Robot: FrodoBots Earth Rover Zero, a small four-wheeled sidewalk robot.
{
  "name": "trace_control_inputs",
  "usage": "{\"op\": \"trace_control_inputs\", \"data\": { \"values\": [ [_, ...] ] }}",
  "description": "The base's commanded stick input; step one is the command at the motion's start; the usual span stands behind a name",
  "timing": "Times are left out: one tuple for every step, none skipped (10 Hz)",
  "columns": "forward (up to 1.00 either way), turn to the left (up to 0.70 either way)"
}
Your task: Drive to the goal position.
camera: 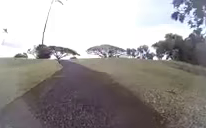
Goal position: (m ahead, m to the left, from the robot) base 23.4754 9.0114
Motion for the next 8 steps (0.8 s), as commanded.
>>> {"op": "trace_control_inputs", "data": {
  "values": [
    [0.85, 0.00],
    [0.85, 0.04],
    [0.85, 0.17],
    [0.85, 0.34],
    [0.85, 0.34],
    [0.85, 0.34],
    [0.85, 0.15],
    [0.85, 0.03]
  ]
}}
